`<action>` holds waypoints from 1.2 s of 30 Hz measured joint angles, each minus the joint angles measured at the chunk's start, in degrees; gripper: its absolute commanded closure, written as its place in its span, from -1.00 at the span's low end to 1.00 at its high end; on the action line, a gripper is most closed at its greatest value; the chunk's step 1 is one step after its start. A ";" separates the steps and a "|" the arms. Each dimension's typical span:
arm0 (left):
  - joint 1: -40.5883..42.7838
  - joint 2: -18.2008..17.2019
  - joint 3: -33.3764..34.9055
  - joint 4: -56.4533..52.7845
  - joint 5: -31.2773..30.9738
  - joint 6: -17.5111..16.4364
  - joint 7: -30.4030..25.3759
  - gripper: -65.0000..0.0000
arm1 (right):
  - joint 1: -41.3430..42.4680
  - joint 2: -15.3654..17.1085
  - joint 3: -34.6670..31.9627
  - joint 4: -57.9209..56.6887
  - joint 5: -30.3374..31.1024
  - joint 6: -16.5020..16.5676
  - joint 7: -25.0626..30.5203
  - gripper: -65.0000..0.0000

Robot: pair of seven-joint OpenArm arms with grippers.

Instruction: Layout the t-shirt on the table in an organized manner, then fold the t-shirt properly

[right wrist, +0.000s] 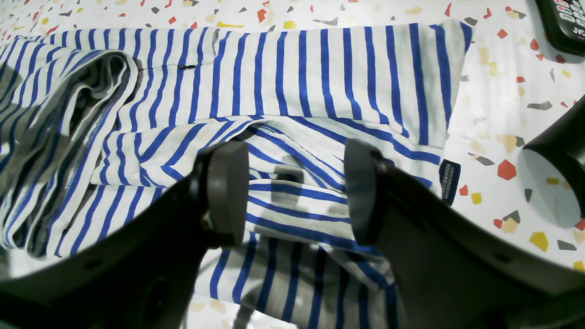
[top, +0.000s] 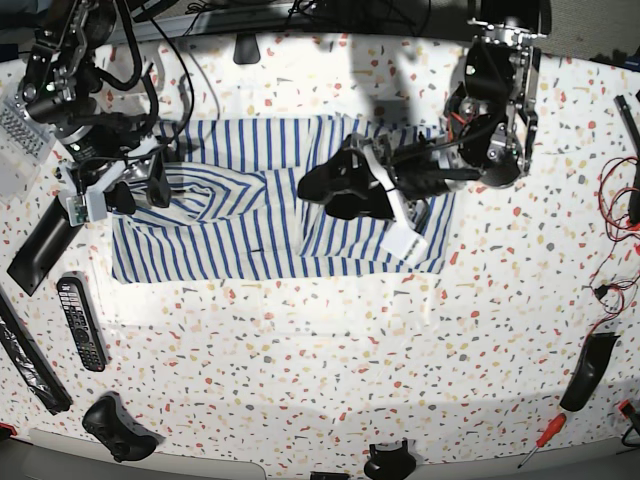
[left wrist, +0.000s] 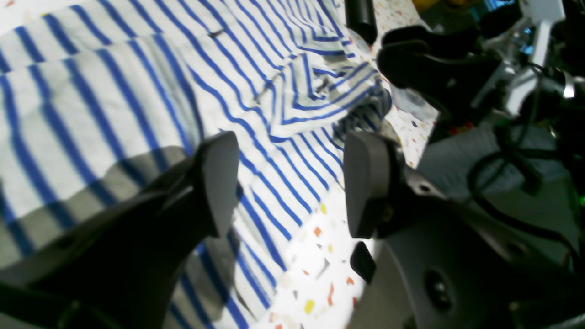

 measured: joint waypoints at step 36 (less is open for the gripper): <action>-0.07 0.02 -0.22 0.00 20.76 14.16 -8.02 -0.04 | 12.55 1.27 13.18 -31.65 8.17 -0.37 -2.97 0.01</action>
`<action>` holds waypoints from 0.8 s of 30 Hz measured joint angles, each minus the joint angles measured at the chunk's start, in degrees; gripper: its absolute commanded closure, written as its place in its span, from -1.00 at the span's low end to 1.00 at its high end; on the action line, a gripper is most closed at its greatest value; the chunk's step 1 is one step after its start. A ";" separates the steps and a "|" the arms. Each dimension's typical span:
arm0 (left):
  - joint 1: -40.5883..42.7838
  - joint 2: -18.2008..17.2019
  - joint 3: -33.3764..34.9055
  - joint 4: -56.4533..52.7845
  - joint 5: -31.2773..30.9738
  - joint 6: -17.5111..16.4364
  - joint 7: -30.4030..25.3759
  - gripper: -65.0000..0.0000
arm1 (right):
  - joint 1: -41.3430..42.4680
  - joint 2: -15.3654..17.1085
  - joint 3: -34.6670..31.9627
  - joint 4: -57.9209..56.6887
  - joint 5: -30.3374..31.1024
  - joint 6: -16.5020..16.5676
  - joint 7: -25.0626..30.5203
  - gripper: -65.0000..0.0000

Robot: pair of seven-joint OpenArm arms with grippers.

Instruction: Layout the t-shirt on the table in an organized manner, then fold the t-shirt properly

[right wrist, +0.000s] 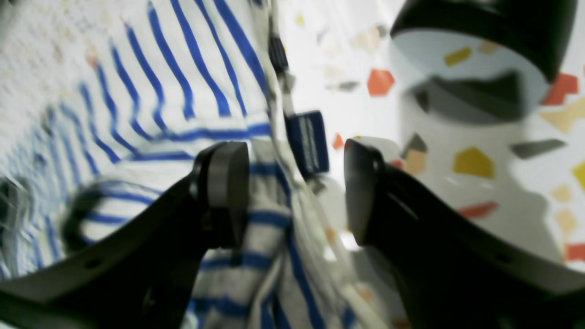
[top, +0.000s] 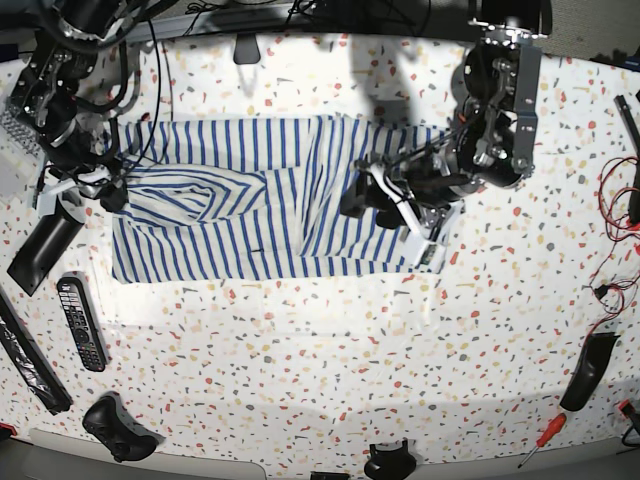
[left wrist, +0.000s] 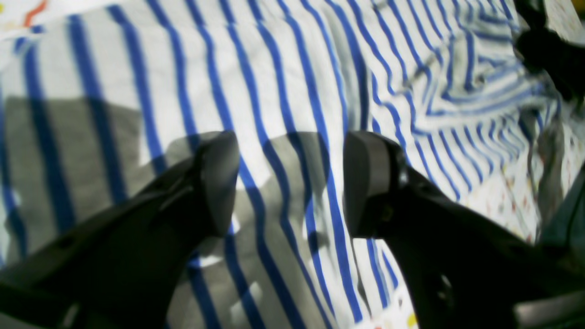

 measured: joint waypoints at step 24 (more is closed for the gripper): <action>1.73 0.02 0.09 -7.45 2.12 0.04 -9.99 -0.04 | 1.92 -0.13 -8.11 -2.47 11.37 0.98 -8.24 1.00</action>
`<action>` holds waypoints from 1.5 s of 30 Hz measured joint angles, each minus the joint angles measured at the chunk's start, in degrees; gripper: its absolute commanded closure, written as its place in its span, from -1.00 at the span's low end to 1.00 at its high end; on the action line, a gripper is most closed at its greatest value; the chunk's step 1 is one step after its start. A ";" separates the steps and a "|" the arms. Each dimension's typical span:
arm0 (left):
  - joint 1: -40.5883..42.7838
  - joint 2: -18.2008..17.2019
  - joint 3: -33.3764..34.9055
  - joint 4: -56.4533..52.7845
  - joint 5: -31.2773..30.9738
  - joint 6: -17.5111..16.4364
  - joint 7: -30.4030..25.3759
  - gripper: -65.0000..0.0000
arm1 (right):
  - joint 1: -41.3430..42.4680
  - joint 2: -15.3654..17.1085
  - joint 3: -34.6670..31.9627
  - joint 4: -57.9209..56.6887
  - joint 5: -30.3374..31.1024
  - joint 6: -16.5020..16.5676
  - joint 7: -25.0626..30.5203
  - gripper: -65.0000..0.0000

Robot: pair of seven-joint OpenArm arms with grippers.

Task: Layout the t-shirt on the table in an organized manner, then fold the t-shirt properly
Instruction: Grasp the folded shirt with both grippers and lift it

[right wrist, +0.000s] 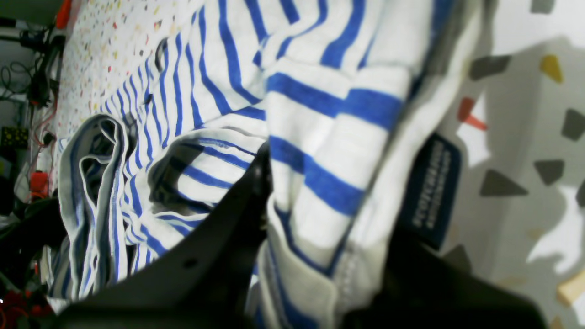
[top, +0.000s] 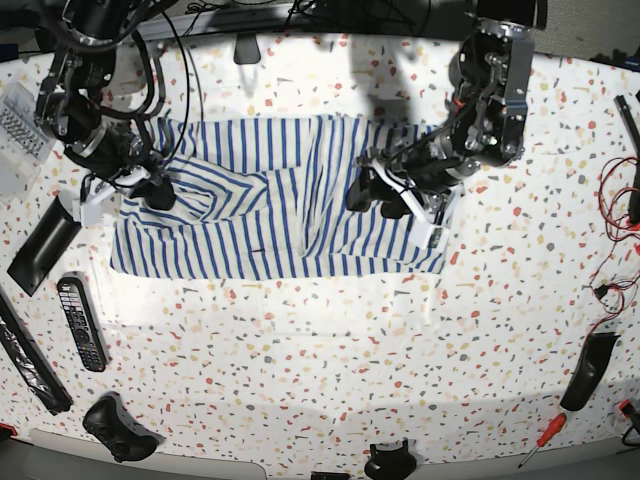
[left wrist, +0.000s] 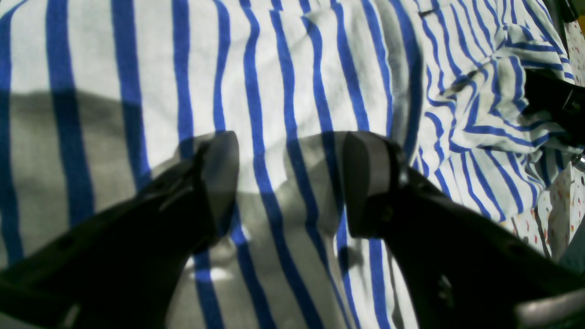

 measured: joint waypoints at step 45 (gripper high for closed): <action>4.15 4.11 -0.09 6.64 6.05 -1.75 9.01 -0.03 | 15.02 -1.84 -27.02 10.16 10.67 -0.26 -14.56 1.00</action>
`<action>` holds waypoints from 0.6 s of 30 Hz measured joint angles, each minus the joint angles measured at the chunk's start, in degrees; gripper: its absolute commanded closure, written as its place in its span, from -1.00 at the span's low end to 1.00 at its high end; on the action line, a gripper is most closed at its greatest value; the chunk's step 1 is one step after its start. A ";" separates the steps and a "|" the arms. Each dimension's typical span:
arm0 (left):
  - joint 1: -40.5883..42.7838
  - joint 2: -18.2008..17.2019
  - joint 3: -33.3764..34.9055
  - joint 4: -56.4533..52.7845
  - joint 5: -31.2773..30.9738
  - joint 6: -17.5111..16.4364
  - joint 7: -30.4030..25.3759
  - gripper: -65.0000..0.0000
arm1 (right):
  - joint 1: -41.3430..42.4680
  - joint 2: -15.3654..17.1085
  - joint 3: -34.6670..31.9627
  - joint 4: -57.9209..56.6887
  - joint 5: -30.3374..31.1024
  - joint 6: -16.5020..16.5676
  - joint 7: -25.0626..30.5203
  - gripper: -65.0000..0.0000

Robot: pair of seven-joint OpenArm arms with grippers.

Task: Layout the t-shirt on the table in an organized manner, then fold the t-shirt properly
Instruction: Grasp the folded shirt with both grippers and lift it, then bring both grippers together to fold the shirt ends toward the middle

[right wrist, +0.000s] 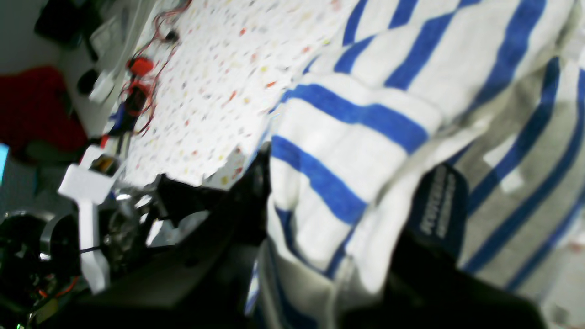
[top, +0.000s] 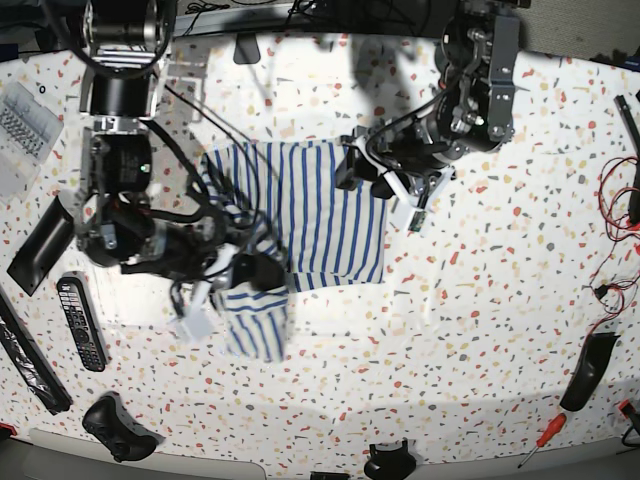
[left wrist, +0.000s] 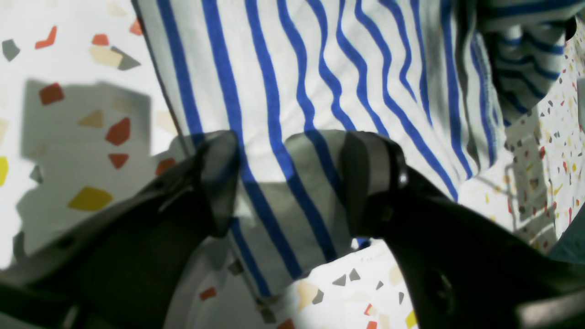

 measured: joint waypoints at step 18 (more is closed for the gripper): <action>-0.48 0.02 0.00 0.00 0.20 0.04 -1.20 -0.03 | -6.32 -1.99 -5.51 8.07 -3.28 -1.03 0.24 1.00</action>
